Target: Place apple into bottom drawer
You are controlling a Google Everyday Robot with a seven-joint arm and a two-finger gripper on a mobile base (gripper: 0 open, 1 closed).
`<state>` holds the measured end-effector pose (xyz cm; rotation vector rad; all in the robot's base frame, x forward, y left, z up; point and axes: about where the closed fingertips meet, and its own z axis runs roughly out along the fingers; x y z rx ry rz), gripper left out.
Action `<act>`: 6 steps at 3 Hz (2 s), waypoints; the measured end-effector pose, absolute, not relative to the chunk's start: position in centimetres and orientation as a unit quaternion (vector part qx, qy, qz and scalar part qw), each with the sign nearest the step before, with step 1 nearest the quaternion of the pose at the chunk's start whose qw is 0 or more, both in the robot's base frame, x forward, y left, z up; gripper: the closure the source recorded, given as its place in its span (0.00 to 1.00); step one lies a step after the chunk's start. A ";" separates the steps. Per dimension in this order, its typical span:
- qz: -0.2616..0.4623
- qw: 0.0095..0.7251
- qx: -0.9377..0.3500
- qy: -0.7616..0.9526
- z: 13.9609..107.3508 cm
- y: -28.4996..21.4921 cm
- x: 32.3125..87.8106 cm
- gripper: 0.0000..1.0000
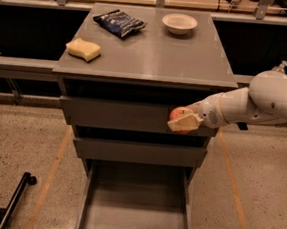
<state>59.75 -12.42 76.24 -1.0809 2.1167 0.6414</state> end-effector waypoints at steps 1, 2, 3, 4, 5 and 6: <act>0.245 0.315 -0.413 0.818 71.5 -11.5 57.8 1.00; 0.249 0.293 -0.390 0.837 66.6 -11.2 55.1 1.00; 0.262 0.268 -0.369 0.850 62.6 -10.6 52.1 1.00; 0.262 0.268 -0.369 0.850 62.6 -10.5 52.1 1.00; 0.270 0.262 -0.375 0.848 60.4 -9.8 51.5 1.00; 0.280 0.255 -0.376 0.846 56.7 -9.0 50.8 1.00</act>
Offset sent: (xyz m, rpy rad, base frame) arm -0.0855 0.0120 -0.1632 -0.0328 0.1864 -0.1028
